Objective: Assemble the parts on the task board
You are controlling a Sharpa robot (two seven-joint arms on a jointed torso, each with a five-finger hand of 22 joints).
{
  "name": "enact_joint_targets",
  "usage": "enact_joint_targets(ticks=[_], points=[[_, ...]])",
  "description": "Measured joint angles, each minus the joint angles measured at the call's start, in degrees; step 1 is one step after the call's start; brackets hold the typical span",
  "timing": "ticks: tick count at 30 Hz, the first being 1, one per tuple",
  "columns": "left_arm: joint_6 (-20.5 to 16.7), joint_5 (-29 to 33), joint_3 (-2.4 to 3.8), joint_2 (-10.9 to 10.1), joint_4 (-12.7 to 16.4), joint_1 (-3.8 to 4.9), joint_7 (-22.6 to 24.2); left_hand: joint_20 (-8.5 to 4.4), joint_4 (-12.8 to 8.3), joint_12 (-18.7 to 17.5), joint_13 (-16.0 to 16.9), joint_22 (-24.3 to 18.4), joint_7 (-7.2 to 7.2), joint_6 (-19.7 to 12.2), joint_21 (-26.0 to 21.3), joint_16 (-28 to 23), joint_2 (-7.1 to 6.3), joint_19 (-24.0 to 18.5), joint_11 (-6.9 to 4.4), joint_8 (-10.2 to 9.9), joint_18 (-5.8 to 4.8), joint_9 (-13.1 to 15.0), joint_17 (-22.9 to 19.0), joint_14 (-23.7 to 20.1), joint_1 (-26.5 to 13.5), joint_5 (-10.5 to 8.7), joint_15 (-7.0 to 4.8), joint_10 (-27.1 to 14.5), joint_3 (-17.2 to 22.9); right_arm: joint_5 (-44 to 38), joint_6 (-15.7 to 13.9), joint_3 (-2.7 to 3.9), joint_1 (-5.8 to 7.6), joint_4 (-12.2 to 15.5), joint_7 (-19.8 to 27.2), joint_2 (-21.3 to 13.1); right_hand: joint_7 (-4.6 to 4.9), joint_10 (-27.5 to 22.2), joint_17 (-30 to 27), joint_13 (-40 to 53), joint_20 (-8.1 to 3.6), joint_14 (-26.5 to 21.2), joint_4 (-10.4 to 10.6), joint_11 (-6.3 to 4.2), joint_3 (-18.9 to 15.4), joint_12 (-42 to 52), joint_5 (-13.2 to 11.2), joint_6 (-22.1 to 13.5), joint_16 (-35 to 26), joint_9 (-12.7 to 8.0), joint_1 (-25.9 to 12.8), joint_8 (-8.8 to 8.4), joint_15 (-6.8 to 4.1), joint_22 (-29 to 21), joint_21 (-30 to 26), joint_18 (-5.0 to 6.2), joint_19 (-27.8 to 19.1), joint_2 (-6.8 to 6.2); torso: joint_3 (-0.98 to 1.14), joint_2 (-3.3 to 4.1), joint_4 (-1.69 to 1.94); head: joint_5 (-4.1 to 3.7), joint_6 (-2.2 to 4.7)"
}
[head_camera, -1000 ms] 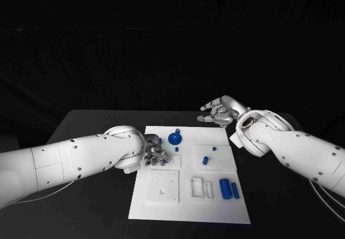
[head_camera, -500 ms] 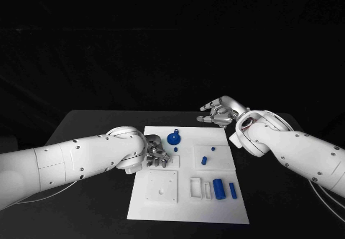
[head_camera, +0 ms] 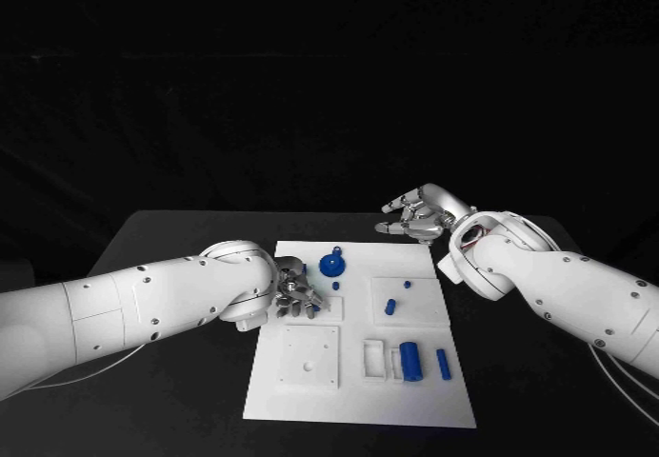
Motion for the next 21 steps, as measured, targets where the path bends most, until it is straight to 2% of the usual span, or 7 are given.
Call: enact_joint_targets(ticks=[3,5,9,12,13,17,21], points=[[0.01,-0.07,-0.16,-0.12,-0.09,-0.13,-0.36,0.00,2.48,-0.01,-0.09,0.00,0.00,0.00,0.00,0.00,-1.82,0.00,0.00,0.00,0.00,0.08,-0.22,0.00,-1.02,-6.64,0.00,0.00,-2.95,0.01,0.01,0.00,-0.02,-0.02,0.00,0.00,0.00,0.00,0.00,0.00,0.00,0.00,0.00,0.00,0.00,0.00,0.00,0.00,0.00,0.00,0.00,0.00,0.00,0.00,0.00,0.00,0.00,0.00,-0.01,0.00,0.00,-0.04,0.00],[0.02,-0.13,-0.22,-0.24,-0.13,-0.22,-0.65,0.00,4.61,-0.01,-0.15,0.00,0.00,0.00,-0.23,0.00,-3.19,0.00,0.00,0.00,0.00,0.08,-0.29,0.00,-0.85,-9.72,0.00,0.00,-3.92,0.01,0.01,0.00,-0.05,-0.03,0.01,0.00,0.00,0.00,0.00,0.00,0.00,0.00,0.00,0.00,0.00,0.00,0.00,0.00,0.00,0.00,0.00,0.00,0.00,0.00,0.00,0.00,0.00,0.00,-0.01,-0.01,-0.01,-0.05,0.00],[0.06,-0.16,-0.27,-0.44,-0.07,-0.35,-1.01,0.00,13.21,-0.01,-0.46,0.00,-0.19,0.19,-0.23,-0.23,-10.12,0.00,0.00,0.00,0.00,0.04,-0.30,0.00,0.82,-10.87,0.00,0.00,-1.14,0.02,0.01,0.00,-0.09,-0.05,0.01,0.00,0.00,0.00,0.00,0.00,0.00,0.00,0.00,0.00,0.00,0.00,0.00,0.00,0.00,0.00,0.00,0.00,0.00,0.00,0.00,0.00,0.00,0.00,-0.05,-0.03,0.00,-0.09,0.02],[0.15,-0.18,-0.27,-0.66,0.10,-0.49,-1.23,0.00,17.24,-0.01,-0.58,-0.01,-0.19,0.19,-0.44,-0.23,-13.38,0.00,0.00,0.00,0.00,-0.08,-0.29,0.00,1.22,-10.87,0.00,0.00,-1.01,0.02,0.02,0.00,-0.14,-0.08,0.01,0.01,0.00,0.00,-0.05,-0.07,0.00,0.00,0.00,0.00,0.00,0.00,0.00,0.00,0.00,0.00,0.00,0.00,0.00,0.02,0.00,0.00,0.00,0.00,-0.08,-0.04,0.00,-0.11,0.02],[0.16,-0.18,-0.20,-0.77,0.21,-0.49,-1.27,0.00,19.77,-0.01,-0.70,-0.01,-0.19,0.19,-0.44,-0.23,-14.75,0.00,0.00,0.00,0.00,-0.20,-0.29,0.00,2.11,-11.02,0.00,0.00,-1.36,0.03,0.02,0.00,-0.16,-0.09,0.01,0.02,0.00,0.00,-0.08,-0.09,0.00,0.00,0.00,0.00,0.00,0.00,0.00,0.00,0.00,0.00,0.00,0.00,0.00,0.03,0.00,0.00,0.00,0.00,-0.08,-0.04,0.00,-0.11,0.04],[0.16,-0.18,0.04,-1.14,0.63,-0.49,-1.32,0.00,21.68,-0.01,-0.92,-0.01,-0.19,0.19,-0.44,-0.23,-15.23,0.00,0.00,0.00,0.00,-0.50,-0.29,0.00,2.90,-11.04,0.00,0.00,-4.55,0.04,0.02,0.00,-0.23,-0.10,0.02,0.04,0.00,0.00,-0.08,-0.09,0.00,0.00,0.00,0.00,0.00,0.00,0.00,0.00,0.00,0.00,0.00,0.00,0.00,0.05,0.00,0.00,0.00,0.00,-0.08,-0.07,0.02,-0.08,0.09],[0.10,-0.12,0.65,-1.54,0.95,-0.46,-1.33,0.00,20.74,-0.01,-0.99,-0.01,-0.19,0.19,-0.44,-0.45,-12.73,0.00,0.00,0.00,0.00,-0.51,-0.29,0.00,3.43,-11.04,0.00,0.00,-7.81,0.05,0.02,0.00,-0.29,-0.11,0.03,0.09,0.00,0.00,-0.08,-0.09,0.00,0.00,0.00,0.00,0.00,0.00,0.00,0.00,0.00,0.00,0.00,0.00,0.00,0.04,0.00,0.00,0.00,0.00,-0.08,-0.07,0.04,0.03,0.19]])
